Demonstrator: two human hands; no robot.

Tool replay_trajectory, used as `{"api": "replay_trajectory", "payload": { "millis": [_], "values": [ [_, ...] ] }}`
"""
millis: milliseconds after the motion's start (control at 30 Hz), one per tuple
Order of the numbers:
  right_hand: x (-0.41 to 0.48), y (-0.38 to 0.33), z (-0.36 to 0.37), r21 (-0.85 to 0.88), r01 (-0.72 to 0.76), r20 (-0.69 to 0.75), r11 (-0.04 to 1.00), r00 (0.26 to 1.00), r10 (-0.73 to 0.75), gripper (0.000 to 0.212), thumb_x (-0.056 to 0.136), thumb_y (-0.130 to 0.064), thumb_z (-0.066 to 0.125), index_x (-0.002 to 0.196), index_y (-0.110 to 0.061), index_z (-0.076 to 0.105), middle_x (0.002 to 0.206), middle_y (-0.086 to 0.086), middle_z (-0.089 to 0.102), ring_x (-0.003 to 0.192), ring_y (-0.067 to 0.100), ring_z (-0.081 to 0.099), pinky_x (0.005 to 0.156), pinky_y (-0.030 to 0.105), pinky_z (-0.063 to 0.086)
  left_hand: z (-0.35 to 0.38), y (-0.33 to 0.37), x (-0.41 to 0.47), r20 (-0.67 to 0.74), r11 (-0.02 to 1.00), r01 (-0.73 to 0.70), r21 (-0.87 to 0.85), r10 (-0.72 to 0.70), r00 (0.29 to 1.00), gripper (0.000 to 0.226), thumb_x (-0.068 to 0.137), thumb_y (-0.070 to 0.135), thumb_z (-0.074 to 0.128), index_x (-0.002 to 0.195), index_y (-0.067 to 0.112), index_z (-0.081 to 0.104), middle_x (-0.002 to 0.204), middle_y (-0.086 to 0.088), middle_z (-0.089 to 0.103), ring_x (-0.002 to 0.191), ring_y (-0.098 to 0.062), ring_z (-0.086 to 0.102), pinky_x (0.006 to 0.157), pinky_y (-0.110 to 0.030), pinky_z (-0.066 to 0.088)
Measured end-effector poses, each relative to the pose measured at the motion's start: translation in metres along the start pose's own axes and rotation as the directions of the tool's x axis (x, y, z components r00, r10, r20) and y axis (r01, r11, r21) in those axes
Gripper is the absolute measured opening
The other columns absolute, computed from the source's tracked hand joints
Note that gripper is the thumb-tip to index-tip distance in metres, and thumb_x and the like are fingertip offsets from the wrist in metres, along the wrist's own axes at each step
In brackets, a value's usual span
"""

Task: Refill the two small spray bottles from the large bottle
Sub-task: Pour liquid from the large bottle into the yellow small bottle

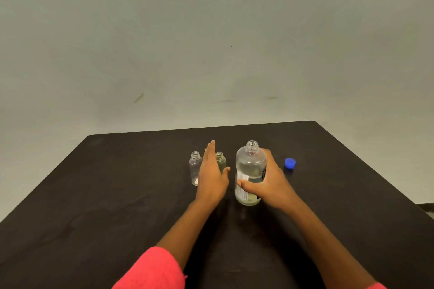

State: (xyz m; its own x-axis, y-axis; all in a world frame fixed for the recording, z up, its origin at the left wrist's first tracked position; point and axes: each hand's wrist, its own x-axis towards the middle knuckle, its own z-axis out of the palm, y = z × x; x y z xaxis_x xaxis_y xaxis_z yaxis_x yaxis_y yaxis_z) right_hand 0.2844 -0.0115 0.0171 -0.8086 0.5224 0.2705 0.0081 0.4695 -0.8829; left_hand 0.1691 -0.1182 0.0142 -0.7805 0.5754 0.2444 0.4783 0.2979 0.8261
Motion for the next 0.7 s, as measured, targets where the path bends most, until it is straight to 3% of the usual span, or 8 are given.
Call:
{"api": "replay_trajectory", "payload": {
  "millis": [100, 200, 300, 400, 533, 700],
  "values": [
    [-0.001, 0.0, 0.002, 0.0, 0.009, -0.014, 1.0, 1.0, -0.009, 0.076, 0.06, -0.031, 0.078, 0.125, -0.035, 0.038, 0.113, -0.02, 0.056, 0.104, -0.002, 0.056, 0.086, 0.02, 0.046, 0.01, -0.001, 0.004, -0.021, 0.995, 0.09, 0.035, -0.089, 0.996, 0.076, 0.092, 0.006, 0.058, 0.152, 0.015, 0.012, 0.148, -0.011, 0.04, 0.135, -0.025, 0.04, 0.109, -0.036, 0.035],
    [-0.002, 0.001, 0.003, 0.003, 0.009, -0.02, 1.0, 1.0, -0.009, 0.077, 0.06, -0.032, 0.078, 0.125, -0.037, 0.037, 0.115, -0.02, 0.056, 0.106, -0.003, 0.055, 0.088, 0.019, 0.046, 0.015, -0.003, 0.0, -0.078, 0.995, 0.09, 0.033, -0.087, 0.993, 0.059, 0.091, 0.007, 0.06, 0.144, 0.011, 0.032, 0.135, -0.009, 0.053, 0.126, -0.026, 0.05, 0.103, -0.035, 0.042],
    [-0.003, 0.004, 0.003, 0.021, 0.007, -0.022, 1.0, 1.0, -0.007, 0.077, 0.065, -0.025, 0.081, 0.125, -0.039, 0.036, 0.116, -0.02, 0.055, 0.107, -0.002, 0.055, 0.087, 0.017, 0.045, 0.011, -0.002, -0.011, -0.126, 1.0, 0.017, -0.006, -0.017, 0.992, 0.038, 0.088, 0.012, 0.066, 0.122, 0.014, 0.05, 0.102, 0.004, 0.06, 0.1, -0.017, 0.061, 0.083, -0.022, 0.046],
    [-0.004, 0.004, 0.003, 0.036, 0.016, -0.032, 0.999, 0.999, -0.014, 0.076, 0.068, -0.022, 0.082, 0.125, -0.041, 0.036, 0.118, -0.02, 0.054, 0.11, -0.002, 0.053, 0.087, 0.016, 0.043, 0.001, -0.005, -0.025, -0.161, 0.995, -0.027, -0.098, 0.011, 0.987, 0.044, 0.08, 0.019, 0.076, 0.114, 0.023, 0.049, 0.097, 0.014, 0.057, 0.087, -0.001, 0.058, 0.075, -0.009, 0.042],
    [-0.009, -0.003, 0.009, 0.075, 0.027, -0.093, 0.997, 0.995, -0.02, 0.064, 0.068, -0.04, 0.078, 0.118, -0.048, 0.038, 0.115, -0.026, 0.055, 0.107, -0.012, 0.052, 0.081, 0.008, 0.044, -0.015, -0.018, -0.044, -0.234, 0.973, -0.066, -0.223, 0.013, 0.972, 0.046, 0.067, 0.024, 0.085, 0.101, 0.029, 0.054, 0.092, 0.017, 0.064, 0.086, 0.009, 0.061, 0.071, -0.002, 0.044],
    [-0.01, -0.013, 0.018, 0.017, 0.067, -0.146, 0.998, 0.987, -0.064, 0.058, 0.069, -0.051, 0.071, 0.115, -0.049, 0.038, 0.114, -0.024, 0.055, 0.106, -0.01, 0.053, 0.082, 0.007, 0.042, -0.028, -0.038, -0.059, -0.314, 0.947, -0.103, -0.303, 0.002, 0.949, 0.045, 0.071, 0.015, 0.082, 0.107, 0.033, 0.062, 0.1, 0.016, 0.068, 0.094, 0.008, 0.062, 0.077, -0.004, 0.045]
  ]
}}
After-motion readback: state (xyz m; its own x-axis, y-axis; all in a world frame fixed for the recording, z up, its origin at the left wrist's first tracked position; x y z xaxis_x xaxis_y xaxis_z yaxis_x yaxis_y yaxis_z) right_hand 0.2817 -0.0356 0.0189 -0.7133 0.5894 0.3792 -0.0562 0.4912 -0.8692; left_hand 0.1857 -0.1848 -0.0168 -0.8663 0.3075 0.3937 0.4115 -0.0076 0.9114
